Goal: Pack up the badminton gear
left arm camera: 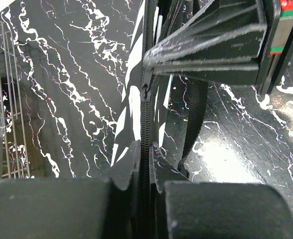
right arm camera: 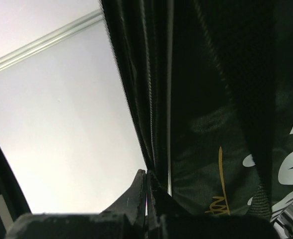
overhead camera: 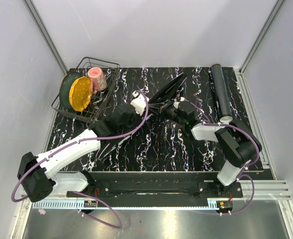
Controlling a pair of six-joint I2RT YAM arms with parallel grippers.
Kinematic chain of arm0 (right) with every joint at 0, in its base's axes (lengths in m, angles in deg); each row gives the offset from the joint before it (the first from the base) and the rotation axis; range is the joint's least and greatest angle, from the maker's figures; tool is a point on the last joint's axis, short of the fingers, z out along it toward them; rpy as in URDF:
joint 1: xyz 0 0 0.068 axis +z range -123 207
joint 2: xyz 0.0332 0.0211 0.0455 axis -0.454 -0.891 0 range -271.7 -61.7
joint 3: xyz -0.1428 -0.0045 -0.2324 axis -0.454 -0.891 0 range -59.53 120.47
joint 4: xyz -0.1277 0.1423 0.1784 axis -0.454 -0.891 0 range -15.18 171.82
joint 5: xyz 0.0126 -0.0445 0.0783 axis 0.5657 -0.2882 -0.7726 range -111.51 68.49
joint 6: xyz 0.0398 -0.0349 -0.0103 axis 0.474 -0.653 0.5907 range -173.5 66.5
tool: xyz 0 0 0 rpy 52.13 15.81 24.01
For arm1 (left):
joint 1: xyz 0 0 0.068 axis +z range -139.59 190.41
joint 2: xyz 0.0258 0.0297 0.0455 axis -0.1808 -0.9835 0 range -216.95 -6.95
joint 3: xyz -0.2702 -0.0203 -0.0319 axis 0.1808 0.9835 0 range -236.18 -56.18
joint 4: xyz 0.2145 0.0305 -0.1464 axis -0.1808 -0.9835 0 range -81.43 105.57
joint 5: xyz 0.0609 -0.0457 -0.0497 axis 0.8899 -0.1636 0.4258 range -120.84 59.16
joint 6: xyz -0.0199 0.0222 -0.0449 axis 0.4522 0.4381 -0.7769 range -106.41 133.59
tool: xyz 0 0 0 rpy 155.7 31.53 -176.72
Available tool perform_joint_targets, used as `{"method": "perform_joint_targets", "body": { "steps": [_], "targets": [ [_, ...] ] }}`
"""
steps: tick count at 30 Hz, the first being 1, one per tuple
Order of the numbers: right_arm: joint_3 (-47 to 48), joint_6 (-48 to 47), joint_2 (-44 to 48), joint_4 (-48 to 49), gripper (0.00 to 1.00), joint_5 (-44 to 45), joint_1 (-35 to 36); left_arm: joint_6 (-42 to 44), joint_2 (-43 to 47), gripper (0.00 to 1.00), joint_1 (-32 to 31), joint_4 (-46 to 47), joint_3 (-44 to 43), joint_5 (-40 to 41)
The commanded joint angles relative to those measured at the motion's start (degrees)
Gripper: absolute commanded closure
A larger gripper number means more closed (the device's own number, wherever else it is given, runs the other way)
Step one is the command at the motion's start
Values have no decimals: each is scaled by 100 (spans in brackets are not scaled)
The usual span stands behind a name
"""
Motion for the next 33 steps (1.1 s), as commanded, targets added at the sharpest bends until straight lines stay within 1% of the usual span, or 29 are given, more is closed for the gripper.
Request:
{"method": "perform_joint_targets", "body": {
  "steps": [1, 5, 8, 9, 11, 12, 13, 15, 16, 18, 19, 20, 21, 22, 23, 24, 25, 26, 27, 28, 29, 30, 32, 33],
  "targets": [
    [-70, 288, 169, 691, 100, 391, -435, -73, 237, 100, -15, 185, 121, 302],
    [-184, 165, 502, 375, 100, 251, -910, -73, 263, 100, -15, 194, 139, 312],
    [-141, 68, 495, 279, 100, 58, -1358, -73, 272, 100, -7, 194, 147, 285],
    [-80, -106, 477, 174, 100, -13, -1533, -73, 272, 100, -7, 194, 147, 285],
    [130, -300, 241, 41, 100, -319, -2043, -64, 316, 100, -7, 203, 165, 285],
    [149, -371, 144, 102, 100, -382, -2219, -64, 325, 100, -15, 203, 182, 285],
    [193, -398, 21, 172, 100, -444, -2560, -64, 368, 100, -15, 194, 191, 303],
    [465, -600, -322, 164, 100, -742, -2843, -64, 421, 100, -15, 220, 209, 320],
    [553, -661, -410, 138, 100, -882, -3097, -47, 456, 100, -15, 229, 235, 346],
    [1166, -1116, -770, -47, 100, -1259, -3239, -29, 465, 100, -7, 238, 244, 356],
    [1552, -1475, -919, -247, 100, -2062, -3266, -20, 474, 100, -15, 255, 253, 355],
    [2321, -2680, -1008, -1563, 100, -2305, -3118, -11, 474, 100, -15, 264, 253, 321],
    [2399, -3162, -887, -1837, 100, -2247, -2978, -11, 431, 100, -15, 264, 227, 277],
    [2373, -3645, -738, -1858, 100, -2194, -2828, -3, 422, 100, -15, 264, 200, 207],
    [2390, -4738, -371, -2797, 92, -1985, -2557, -11, 413, 100, -15, 264, 183, 171],
    [2356, -5140, -176, -3259, 81, -1678, -2441, -11, 395, 100, -15, 247, 183, 162],
    [2312, -5518, -8, -3560, 67, -1379, -2327, -20, 413, 100, -15, 238, 174, 162],
    [2285, -6175, 263, -4033, 62, -1333, -2256, -20, 413, 100, -15, 247, 165, 153],
    [2259, -6494, 388, -4211, 57, -1280, -2125, -11, 413, 100, -15, 247, 165, 145],
    [2250, -6863, 572, -4292, 48, -1575, -2063, 15, 413, 100, -15, 229, 165, 110],
    [2363, -7685, 608, -4727, 44, -1665, -2010, 15, 413, 100, -15, 221, 165, 92],
    [2521, -8145, 600, -5210, 43, -1692, -1818, 15, 421, 100, -15, 220, 156, 66],
    [2898, -9277, 582, -6177, 43, -1640, -1659, 32, 421, 100, -15, 203, 130, -40],
    [2892, -9553, 626, -6234, 43, -1622, -1597, 50, 421, 100, -15, 185, 112, -84]
  ]
}}
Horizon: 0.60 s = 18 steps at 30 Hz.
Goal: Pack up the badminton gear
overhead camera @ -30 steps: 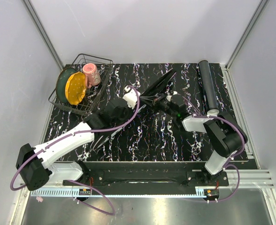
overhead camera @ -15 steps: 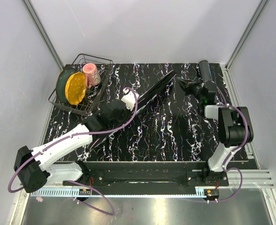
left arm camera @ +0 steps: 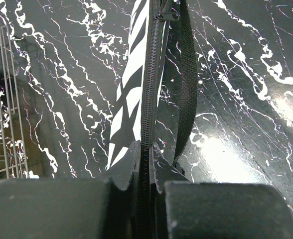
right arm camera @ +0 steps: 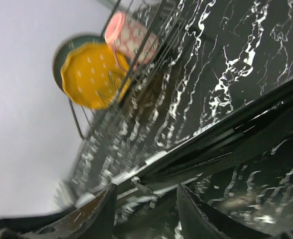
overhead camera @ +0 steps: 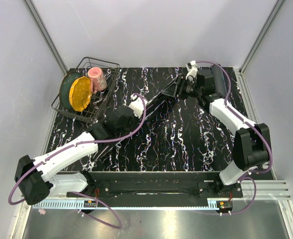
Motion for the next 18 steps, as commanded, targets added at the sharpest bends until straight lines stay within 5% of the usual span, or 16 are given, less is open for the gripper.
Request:
{"method": "perform_joint_targets", "body": {
  "steps": [1, 8, 18],
  "targets": [
    [426, -2902, 217, -1673, 43, 4, 224, 105, 146, 100, 22, 198, -137, -136],
    [628, -4651, 323, -2340, 43, -58, 513, 202, 243, 100, 22, 216, -84, -180],
    [715, -4723, 113, -1770, 43, 759, 1270, 167, 217, 100, 22, 216, -93, -233]
  ]
}}
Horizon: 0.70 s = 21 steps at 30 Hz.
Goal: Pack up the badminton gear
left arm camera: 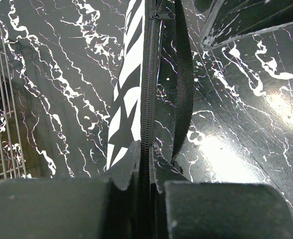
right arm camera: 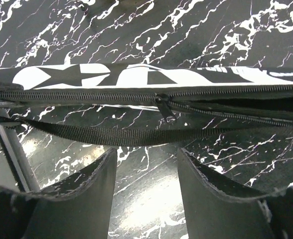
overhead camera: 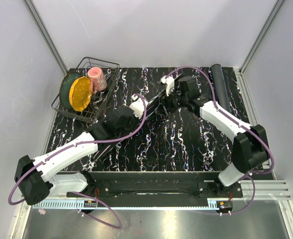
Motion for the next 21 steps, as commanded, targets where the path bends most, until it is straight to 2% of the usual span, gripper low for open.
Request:
{"method": "perform_joint_targets", "body": {
  "steps": [1, 10, 14, 18, 21],
  "targets": [
    [486, -295, -104, 259, 43, 573, 223, 81, 188, 100, 22, 233, -93, -52],
    [1058, -532, -570, -136, 42, 1260, 505, 73, 188, 100, 22, 242, -93, -96],
    [1155, -541, -684, -163, 42, 1217, 549, 81, 197, 100, 22, 242, -93, -96],
    [1225, -576, -790, -251, 48, 1235, 593, 64, 205, 100, 22, 242, -84, -96],
    [1164, -603, -773, -216, 48, 1182, 637, 64, 206, 100, 22, 242, -93, -105]
  ]
}}
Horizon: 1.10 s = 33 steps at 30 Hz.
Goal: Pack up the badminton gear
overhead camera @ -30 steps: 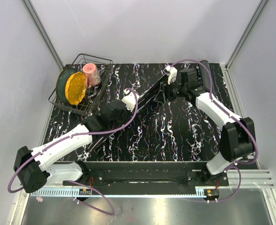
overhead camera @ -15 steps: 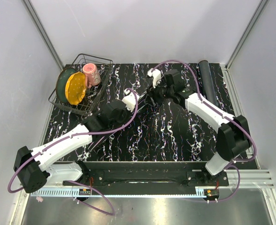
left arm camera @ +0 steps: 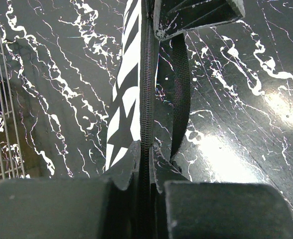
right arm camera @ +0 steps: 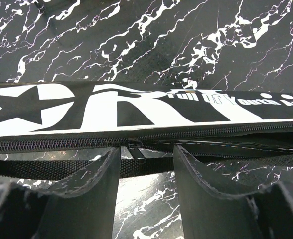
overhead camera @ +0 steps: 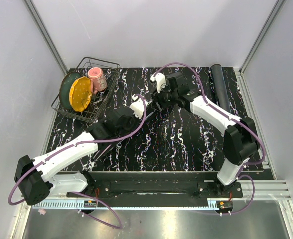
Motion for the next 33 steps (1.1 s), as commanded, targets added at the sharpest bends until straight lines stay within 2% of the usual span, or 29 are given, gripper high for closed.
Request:
{"method": "perform_joint_targets", "body": {
  "steps": [1, 7, 10, 16, 23, 33],
  "targets": [
    [180, -192, 10, 5, 49, 10, 127, 64, 205, 100, 22, 257, -93, -46],
    [206, -289, 10, 128, 48, 62, 242, 64, 223, 100, 22, 257, -93, -63],
    [268, -315, -16, 145, 52, 211, 312, 64, 214, 100, 22, 257, -84, -72],
    [207, -324, 10, 373, 68, 809, 426, 46, 214, 100, 22, 257, -76, -81],
    [-311, -289, 422, 1163, 86, 1275, 453, 29, 214, 100, 22, 266, -75, -89],
    [-426, -271, 502, 1288, 100, 1636, 462, 20, 197, 100, 22, 249, -76, -37]
  ]
}}
